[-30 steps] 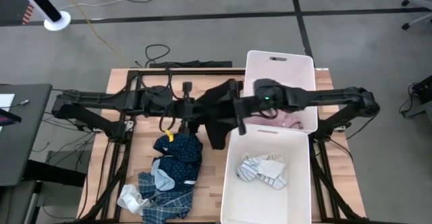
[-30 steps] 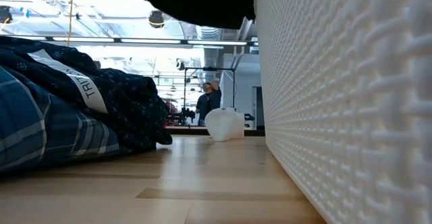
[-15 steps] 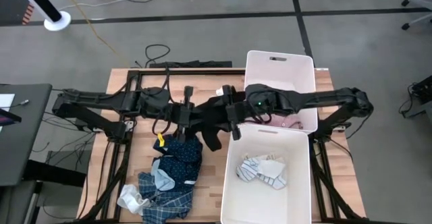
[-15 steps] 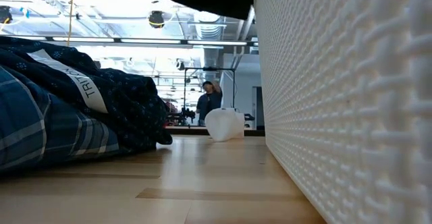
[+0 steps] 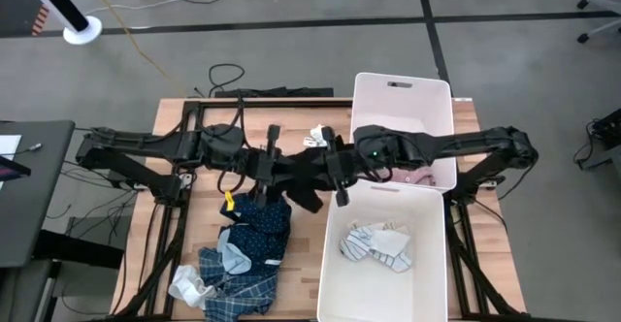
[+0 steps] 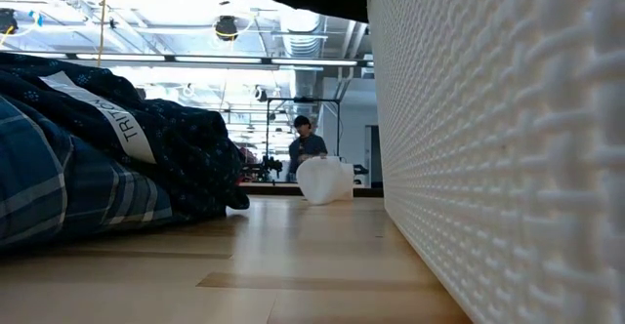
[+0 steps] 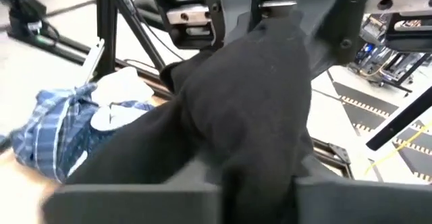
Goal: Sort clothes
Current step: Put the black jacket into the top laundry bin
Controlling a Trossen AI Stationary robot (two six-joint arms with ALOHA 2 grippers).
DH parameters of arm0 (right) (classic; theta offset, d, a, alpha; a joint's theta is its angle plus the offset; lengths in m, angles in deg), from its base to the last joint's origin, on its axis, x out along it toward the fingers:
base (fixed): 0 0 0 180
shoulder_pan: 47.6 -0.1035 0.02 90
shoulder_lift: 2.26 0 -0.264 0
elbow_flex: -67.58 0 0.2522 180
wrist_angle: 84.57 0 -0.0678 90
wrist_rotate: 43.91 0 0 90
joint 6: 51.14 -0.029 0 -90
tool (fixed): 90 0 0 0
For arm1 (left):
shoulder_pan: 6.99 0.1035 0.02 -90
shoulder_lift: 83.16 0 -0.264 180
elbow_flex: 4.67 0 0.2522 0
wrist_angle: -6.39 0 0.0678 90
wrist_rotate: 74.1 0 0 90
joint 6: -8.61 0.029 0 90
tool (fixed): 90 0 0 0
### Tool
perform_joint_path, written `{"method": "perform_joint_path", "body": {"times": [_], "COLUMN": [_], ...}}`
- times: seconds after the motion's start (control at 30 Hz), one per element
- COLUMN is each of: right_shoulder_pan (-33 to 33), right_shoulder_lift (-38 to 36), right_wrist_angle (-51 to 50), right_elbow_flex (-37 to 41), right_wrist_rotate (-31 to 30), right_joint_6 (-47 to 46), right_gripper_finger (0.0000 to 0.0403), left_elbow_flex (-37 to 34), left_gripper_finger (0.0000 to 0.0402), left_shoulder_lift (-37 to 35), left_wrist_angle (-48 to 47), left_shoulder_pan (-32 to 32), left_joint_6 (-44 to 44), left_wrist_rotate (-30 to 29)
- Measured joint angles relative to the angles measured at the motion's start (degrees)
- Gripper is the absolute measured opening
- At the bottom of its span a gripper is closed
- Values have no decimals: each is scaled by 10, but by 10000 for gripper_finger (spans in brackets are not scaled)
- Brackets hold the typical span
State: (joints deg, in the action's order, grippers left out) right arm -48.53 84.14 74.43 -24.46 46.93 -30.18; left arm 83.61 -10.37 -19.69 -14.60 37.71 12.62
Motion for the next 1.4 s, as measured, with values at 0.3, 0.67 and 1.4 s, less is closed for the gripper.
{"method": "perform_joint_path", "body": {"times": [0.3,0.67,1.4], "right_shoulder_pan": [-26,-29,123], "right_shoulder_lift": [-41,-191,-275], "right_wrist_angle": [-26,-129,-552], "right_elbow_flex": [1,0,0], "right_wrist_rotate": [-58,-184,-208], "right_joint_6": [38,50,-183], "right_gripper_finger": [45,45,45], "left_elbow_flex": [1,2,-4], "left_gripper_finger": [219,294,295], "left_shoulder_lift": [-16,-96,-99], "left_wrist_angle": [5,-31,-445], "left_shoulder_pan": [-3,-3,-2], "left_joint_6": [-24,-39,-292], "left_wrist_rotate": [-31,-75,-51]}}
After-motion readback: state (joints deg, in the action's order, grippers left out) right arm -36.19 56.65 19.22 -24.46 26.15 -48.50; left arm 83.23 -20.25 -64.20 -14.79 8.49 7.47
